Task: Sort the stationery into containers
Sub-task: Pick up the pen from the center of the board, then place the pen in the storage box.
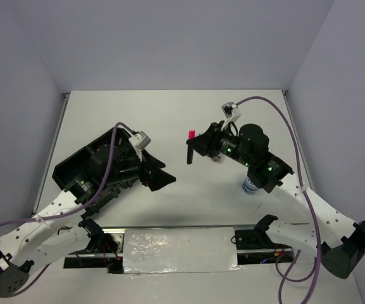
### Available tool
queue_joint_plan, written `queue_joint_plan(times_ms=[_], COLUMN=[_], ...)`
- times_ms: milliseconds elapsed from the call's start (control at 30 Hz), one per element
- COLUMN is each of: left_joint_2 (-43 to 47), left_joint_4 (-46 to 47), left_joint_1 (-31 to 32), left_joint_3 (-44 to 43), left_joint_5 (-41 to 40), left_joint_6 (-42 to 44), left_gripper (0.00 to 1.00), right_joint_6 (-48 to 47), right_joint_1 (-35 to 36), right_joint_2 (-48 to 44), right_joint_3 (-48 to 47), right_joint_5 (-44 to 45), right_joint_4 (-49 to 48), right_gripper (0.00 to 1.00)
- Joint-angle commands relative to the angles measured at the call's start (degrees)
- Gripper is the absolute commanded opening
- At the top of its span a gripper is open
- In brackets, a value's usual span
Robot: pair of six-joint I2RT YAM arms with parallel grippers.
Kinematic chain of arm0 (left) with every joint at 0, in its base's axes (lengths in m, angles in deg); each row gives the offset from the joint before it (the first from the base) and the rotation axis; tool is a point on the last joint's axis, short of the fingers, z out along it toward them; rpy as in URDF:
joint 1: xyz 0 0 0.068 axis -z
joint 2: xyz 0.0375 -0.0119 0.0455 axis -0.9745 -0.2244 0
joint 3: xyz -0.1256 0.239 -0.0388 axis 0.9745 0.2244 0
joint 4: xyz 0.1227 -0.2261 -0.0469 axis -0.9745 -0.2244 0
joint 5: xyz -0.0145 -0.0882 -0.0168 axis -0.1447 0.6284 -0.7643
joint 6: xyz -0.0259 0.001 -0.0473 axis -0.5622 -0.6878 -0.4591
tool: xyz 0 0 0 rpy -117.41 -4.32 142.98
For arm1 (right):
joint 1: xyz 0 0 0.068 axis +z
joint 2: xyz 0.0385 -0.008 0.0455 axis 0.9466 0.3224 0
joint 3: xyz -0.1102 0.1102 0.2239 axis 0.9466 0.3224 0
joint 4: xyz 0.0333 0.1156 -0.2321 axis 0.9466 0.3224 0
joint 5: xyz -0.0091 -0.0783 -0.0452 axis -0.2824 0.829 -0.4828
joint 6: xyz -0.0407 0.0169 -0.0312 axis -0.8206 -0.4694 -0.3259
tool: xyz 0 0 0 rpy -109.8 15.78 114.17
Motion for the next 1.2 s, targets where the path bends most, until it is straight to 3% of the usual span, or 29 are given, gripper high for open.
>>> queue_joint_plan(times_ms=[0, 200, 367, 567, 667, 700, 767, 800, 867, 900, 933, 1033, 1133, 1167], left_joint_2=[-1.0, -2.3, -2.1, -1.8, -2.0, -2.3, -3.2, -3.5, -3.8, -3.8, -3.6, -5.0, -9.2, -10.6], left_joint_4=[11.0, 16.5, 21.7, 21.9, 21.2, 19.9, 17.6, 16.1, 12.0, 10.4, 6.6, -5.9, -17.3, -19.1], left_joint_1=[4.6, 4.9, 4.9, 4.9, 4.9, 5.0, 5.0, 4.9, 5.0, 4.9, 4.9, 4.9, 4.7, 4.3], left_joint_3=[-2.0, -1.0, 0.1, -0.6, -1.3, -1.7, -3.5, -4.2, -5.2, -5.6, -6.4, -10.3, -13.9, -14.1], left_joint_5=[1.7, 5.3, 8.7, 8.6, 9.0, 8.8, 7.9, 7.1, 3.8, 1.9, -0.2, -13.9, -35.7, -51.1], left_joint_6=[-1.6, -3.4, -5.1, -5.3, -4.9, -4.3, -2.8, -2.0, -0.1, 0.5, 1.1, 5.9, 12.1, 13.7], left_gripper=[0.96, 0.93, 0.89, 0.67, 0.45, 0.21, 0.0, 0.0, 0.0, 0.0, 0.0, 0.0, 0.0, 0.0], right_joint_6=[15.2, 15.7, 13.9, 13.3, 13.0, 12.9, 12.9, 12.6, 11.6, 10.2, 9.7, 9.6, 9.7, 8.9], right_joint_1=[6.4, 12.2, 14.2, 14.5, 14.8, 14.8, 14.8, 14.9, 14.7, 14.3, 13.8, 8.3, -1.6, -3.6], right_joint_2=[-1.0, 0.4, -0.3, -1.0, -0.2, 0.0, 0.4, 0.4, 0.2, 0.0, -0.5, -5.7, -12.4, -14.1], right_joint_3=[2.6, 2.4, 3.0, 4.2, 4.1, 4.2, 4.5, 4.5, 4.2, 3.9, 3.3, 3.3, 4.2, 4.3], right_joint_5=[-0.3, -6.7, -6.5, -6.5, -6.8, -7.0, -7.6, -7.6, -6.9, -6.1, -4.9, 0.6, 6.5, 8.6], right_joint_4=[-13.8, -20.0, -21.4, -22.2, -22.2, -22.8, -23.6, -24.0, -23.8, -22.2, -20.8, -14.2, -4.2, -1.9], right_gripper=[0.0, 0.0, 0.0, 0.0, 0.0, 0.0, 0.03, 0.11, 0.44, 0.68, 0.99, 1.0, 1.0, 1.0])
